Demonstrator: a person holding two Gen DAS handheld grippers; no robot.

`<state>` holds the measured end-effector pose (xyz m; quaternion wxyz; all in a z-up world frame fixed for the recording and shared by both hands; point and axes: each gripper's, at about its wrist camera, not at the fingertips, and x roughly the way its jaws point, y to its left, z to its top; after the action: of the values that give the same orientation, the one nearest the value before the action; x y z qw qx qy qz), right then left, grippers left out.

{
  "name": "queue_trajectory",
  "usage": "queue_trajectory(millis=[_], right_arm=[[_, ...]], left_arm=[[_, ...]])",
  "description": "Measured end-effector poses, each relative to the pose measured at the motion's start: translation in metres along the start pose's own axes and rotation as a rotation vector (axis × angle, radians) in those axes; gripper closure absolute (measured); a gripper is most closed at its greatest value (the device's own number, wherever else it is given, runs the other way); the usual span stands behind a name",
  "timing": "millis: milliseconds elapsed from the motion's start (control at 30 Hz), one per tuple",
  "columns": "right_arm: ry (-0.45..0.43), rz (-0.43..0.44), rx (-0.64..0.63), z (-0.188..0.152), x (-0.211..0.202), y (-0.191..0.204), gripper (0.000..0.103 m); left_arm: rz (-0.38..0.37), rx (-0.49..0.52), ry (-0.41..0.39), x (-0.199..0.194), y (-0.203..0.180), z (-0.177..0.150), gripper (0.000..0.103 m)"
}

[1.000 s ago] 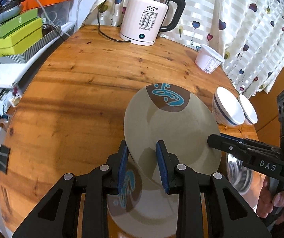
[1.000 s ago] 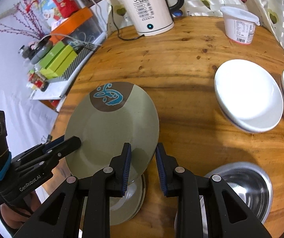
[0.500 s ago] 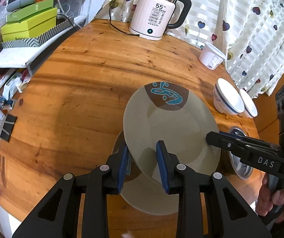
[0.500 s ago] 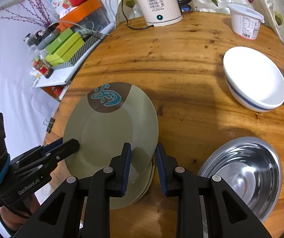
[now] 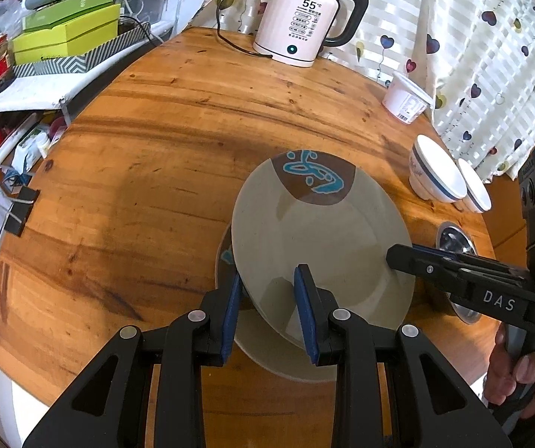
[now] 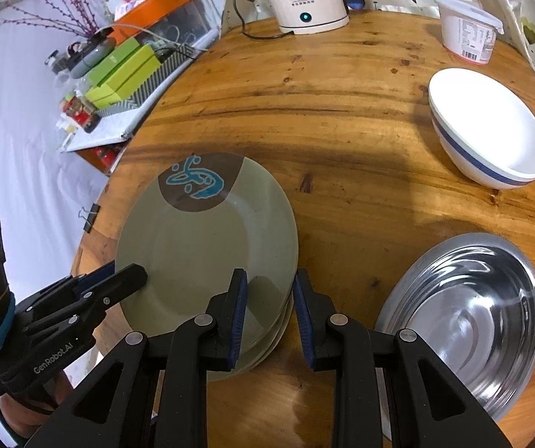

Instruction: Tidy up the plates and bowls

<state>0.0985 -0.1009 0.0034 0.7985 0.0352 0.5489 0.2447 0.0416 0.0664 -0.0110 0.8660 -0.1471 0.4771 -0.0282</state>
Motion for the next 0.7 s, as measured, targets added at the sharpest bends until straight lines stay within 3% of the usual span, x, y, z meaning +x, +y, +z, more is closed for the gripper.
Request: queue_trajectory(millis=[700], right_arm=[[0.014,-0.015,-0.048,-0.007,0.005,0.009,0.078]], left_arm=[[0.047,-0.02,-0.007,-0.006,-0.005,-0.019,0.073]])
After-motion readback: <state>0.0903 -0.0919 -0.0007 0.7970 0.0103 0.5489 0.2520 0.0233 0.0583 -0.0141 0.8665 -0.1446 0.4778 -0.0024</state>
